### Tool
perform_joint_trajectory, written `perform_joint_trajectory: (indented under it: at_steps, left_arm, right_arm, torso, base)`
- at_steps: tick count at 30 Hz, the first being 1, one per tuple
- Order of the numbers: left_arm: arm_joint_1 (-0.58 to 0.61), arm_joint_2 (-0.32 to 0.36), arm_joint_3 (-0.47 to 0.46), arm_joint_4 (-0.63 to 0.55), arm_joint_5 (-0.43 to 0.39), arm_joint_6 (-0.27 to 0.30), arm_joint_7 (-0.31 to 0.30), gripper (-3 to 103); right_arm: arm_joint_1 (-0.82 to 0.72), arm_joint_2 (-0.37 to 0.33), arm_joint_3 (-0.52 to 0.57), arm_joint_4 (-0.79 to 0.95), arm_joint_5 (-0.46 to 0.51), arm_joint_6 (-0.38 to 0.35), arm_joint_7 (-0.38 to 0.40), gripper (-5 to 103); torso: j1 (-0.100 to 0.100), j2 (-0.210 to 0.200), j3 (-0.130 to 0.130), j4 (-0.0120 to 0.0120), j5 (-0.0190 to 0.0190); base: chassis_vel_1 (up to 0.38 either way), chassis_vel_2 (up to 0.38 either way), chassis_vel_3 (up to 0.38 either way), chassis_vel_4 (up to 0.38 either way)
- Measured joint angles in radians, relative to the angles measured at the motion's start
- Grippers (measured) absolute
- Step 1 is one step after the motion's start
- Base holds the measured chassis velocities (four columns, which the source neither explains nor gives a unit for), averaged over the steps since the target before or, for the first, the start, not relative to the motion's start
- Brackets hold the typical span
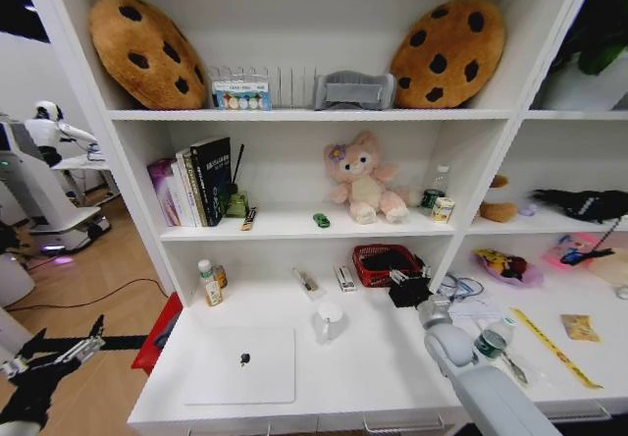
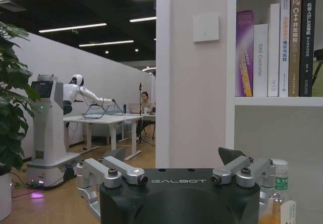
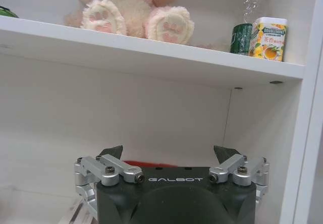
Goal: Organize the objects on the table.
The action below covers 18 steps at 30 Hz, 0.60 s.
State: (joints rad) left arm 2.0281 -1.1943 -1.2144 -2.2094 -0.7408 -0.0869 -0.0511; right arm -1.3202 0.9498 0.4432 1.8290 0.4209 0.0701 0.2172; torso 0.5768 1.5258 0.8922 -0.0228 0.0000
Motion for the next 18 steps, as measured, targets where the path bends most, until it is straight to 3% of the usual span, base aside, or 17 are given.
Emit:
perform_joint_trajectory:
  at_steps: [6,9,13,15,18]
  left_arm:
    - [0.000,0.000,0.000,0.000,0.000,0.000,0.000,100]
    - [0.000,0.000,0.000,0.000,0.000,0.000,0.000,100]
    - [0.000,0.000,0.000,0.000,0.000,0.000,0.000,100]
    - [0.000,0.000,0.000,0.000,0.000,0.000,0.000,100]
    - [0.000,0.000,0.000,0.000,0.000,0.000,0.000,100]
  right_arm:
    - [-0.148,0.014,0.076,0.092,0.015,-0.029,0.004,100]
    - [-0.207,0.018,0.129,0.092,0.069,-0.062,0.005,100]
    - [-0.260,0.010,0.173,0.089,0.168,-0.147,0.016,100]
    - [-0.289,0.000,0.197,0.092,0.271,-0.223,0.036,100]
    - [-0.295,-0.007,0.206,0.081,0.329,-0.266,0.047,100]
  torso:
    - [0.000,0.000,0.000,0.0000,0.0000]
    - [0.000,0.000,0.000,0.0000,0.0000]
    - [0.000,0.000,0.000,0.0000,0.0002]
    - [0.000,0.000,0.000,-0.0001,0.0001]
    - [0.000,0.000,0.000,0.0000,0.0001]
  base:
    - [0.000,0.000,0.000,0.000]
    - [0.000,0.000,0.000,0.000]
    - [0.000,0.000,0.000,0.000]
    - [0.000,0.000,0.000,0.000]
    - [0.000,0.000,0.000,0.000]
